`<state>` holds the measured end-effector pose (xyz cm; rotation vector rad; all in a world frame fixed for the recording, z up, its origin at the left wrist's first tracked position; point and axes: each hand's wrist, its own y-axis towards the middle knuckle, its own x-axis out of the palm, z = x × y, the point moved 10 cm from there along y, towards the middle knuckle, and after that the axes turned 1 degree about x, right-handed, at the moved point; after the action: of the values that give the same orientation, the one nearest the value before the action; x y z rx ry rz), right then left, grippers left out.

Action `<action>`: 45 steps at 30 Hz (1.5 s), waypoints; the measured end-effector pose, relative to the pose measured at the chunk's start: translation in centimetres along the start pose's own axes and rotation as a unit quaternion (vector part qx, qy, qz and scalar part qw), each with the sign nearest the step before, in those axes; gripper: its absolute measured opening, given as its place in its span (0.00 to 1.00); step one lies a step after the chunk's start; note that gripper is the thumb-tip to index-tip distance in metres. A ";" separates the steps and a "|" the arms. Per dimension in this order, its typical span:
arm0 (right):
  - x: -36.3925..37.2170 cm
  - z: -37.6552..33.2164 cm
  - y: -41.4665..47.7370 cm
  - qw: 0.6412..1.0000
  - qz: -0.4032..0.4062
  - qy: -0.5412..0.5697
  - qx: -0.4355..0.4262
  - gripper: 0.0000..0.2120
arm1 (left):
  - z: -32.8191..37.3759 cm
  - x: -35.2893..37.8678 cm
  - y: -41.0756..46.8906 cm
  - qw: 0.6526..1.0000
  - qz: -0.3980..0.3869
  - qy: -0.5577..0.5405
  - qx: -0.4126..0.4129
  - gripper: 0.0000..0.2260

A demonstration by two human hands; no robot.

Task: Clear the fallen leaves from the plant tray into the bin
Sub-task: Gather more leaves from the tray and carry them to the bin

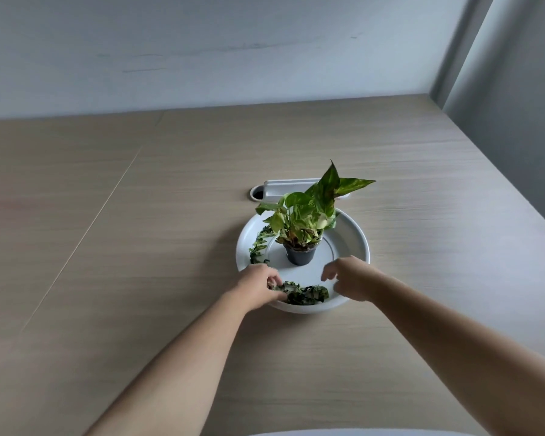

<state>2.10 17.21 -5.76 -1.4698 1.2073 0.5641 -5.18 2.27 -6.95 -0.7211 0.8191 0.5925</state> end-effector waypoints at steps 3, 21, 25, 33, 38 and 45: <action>0.9 -1.0 1.2 1.000 0.018 0.012 0.008 0.15 | 0.8 0.7 0.9 1.000 -0.007 0.019 0.006 0.18; 1.0 -0.9 2.3 0.988 0.112 0.098 0.050 0.11 | 1.3 0.8 2.3 0.999 0.034 -0.022 0.024 0.06; -0.9 -0.9 1.3 0.981 0.140 0.122 0.058 0.09 | 2.2 -1.0 1.9 0.996 0.059 -0.052 0.043 0.04; -3.4 1.7 -3.8 0.966 0.188 0.149 0.097 0.10 | 6.3 -0.1 0.5 0.993 0.058 -0.073 0.069 0.05; -4.8 9.3 -11.5 0.935 0.242 0.198 0.165 0.09 | 15.3 2.5 -0.4 0.988 0.043 -0.070 0.133 0.06; -1.8 26.3 -32.1 0.865 0.316 0.248 0.302 0.07 | 36.1 13.9 -5.2 0.965 -0.026 -0.053 0.256 0.07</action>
<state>36.96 38.29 2.18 -0.6623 2.0772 0.1745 21.98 29.23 0.75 -0.2349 0.8058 0.3438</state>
